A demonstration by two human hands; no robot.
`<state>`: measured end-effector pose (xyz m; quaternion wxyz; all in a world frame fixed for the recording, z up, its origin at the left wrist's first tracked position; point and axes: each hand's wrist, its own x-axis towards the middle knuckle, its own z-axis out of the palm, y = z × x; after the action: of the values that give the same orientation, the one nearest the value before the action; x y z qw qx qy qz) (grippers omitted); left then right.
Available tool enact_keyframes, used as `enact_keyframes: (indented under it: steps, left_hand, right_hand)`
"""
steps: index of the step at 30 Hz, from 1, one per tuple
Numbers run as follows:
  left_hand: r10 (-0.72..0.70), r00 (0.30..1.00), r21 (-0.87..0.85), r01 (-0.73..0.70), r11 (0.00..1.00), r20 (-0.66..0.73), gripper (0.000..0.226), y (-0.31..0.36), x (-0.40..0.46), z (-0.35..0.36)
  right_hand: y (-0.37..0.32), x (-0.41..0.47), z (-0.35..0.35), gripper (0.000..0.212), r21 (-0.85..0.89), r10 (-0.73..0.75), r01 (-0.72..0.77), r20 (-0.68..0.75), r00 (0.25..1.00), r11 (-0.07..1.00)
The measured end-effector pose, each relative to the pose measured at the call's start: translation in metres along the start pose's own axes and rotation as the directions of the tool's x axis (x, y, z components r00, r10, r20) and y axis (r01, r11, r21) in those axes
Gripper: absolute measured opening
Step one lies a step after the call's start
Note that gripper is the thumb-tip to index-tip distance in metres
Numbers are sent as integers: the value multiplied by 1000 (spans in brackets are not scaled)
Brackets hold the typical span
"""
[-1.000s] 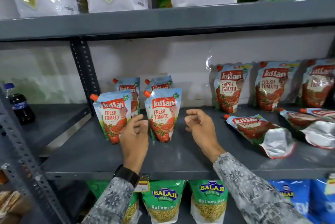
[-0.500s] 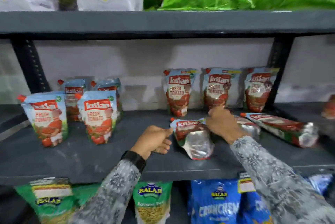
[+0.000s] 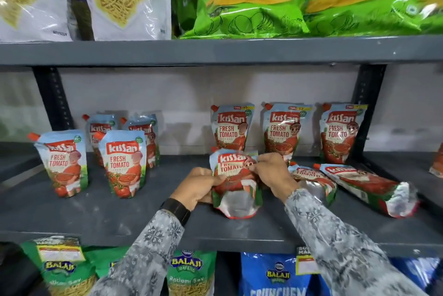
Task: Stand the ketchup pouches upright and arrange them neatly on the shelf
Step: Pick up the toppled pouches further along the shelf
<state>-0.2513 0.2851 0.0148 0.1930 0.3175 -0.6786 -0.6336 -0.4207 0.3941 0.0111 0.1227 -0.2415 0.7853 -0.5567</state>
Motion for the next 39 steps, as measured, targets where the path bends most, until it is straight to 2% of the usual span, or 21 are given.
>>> enact_keyframes:
  steps: [1, 5, 8, 11, 14, 17, 20, 23, 28, 30, 31, 33, 34, 35, 36, 37, 39]
  left_hand:
    - [69, 998, 23, -68, 997, -11, 23, 4, 1, -4]
    - [371, 924, 127, -359, 925, -87, 27, 17, 12, -23]
    - [480, 865, 106, -469, 877, -145, 38, 14, 18, -29]
    - [475, 863, 125, -460, 879, -168, 40, -5, 23, -31]
    - [441, 884, 181, -413, 893, -158, 38, -32, 30, -36]
    - [433, 885, 212, -397, 893, -168, 31, -45, 33, -38]
    - [435, 888, 213, -400, 891, -152, 27, -50, 40, -39]
    - [439, 886, 208, -406, 890, -151, 28, -51, 38, -39]
    - [453, 871, 247, -404, 881, -189, 41, -49, 31, -37]
    - [505, 811, 286, -430, 856, -294, 44, -44, 25, -38]
    - [556, 750, 327, -457, 827, -359, 42, -42, 21, -37]
    - [693, 584, 426, -547, 721, -422, 33, -37, 9, -34]
    - [751, 523, 464, -590, 660, -403, 28, -34, 3, -27]
    - [792, 493, 484, -627, 610, -359, 24, -29, -5, -17]
    - [815, 495, 487, -655, 577, -300, 21, -26, -9, -5]
    - [821, 523, 487, -669, 562, -230, 19, -21, -13, 9]
    - [778, 623, 486, -656, 578, -84, 18, -10, -15, 42]
  right_hand:
    - [-7, -6, 0, 4, 57, -49, 49, -8, 999, 997]
    - [-37, -15, -2, 18, 225, -242, 264, -123, 962, 938]
    - [-46, -18, 9, 33, 358, -294, 334, -164, 942, 872]
    - [-29, -17, 27, 34, 319, -256, 286, -134, 957, 903]
    - [2, -16, 48, 15, 259, -230, 247, -94, 969, 934]
    - [26, -13, 58, 37, 209, -253, 275, -124, 959, 938]
    - [22, -17, 62, 29, 136, -261, 276, -119, 958, 952]
    - [19, -22, 60, 32, 103, -273, 287, -132, 953, 952]
    - [12, -36, 56, 30, 81, -280, 292, -132, 951, 953]
    - [10, -45, 46, 38, 76, -274, 287, -150, 950, 955]
    - [8, -51, 38, 41, 64, -290, 304, -169, 942, 950]
    - [0, -63, 17, 40, 21, -383, 398, -228, 895, 917]
    - [-5, -69, 2, 38, -11, -431, 445, -267, 862, 896]
    - [-8, -71, -15, 35, -51, -471, 480, -307, 827, 876]
    - [-11, -73, -33, 31, -106, -498, 493, -342, 797, 863]
    - [-12, -73, -51, 28, -169, -511, 485, -374, 774, 858]
    - [-9, -70, -90, 20, -344, -513, 396, -386, 767, 851]
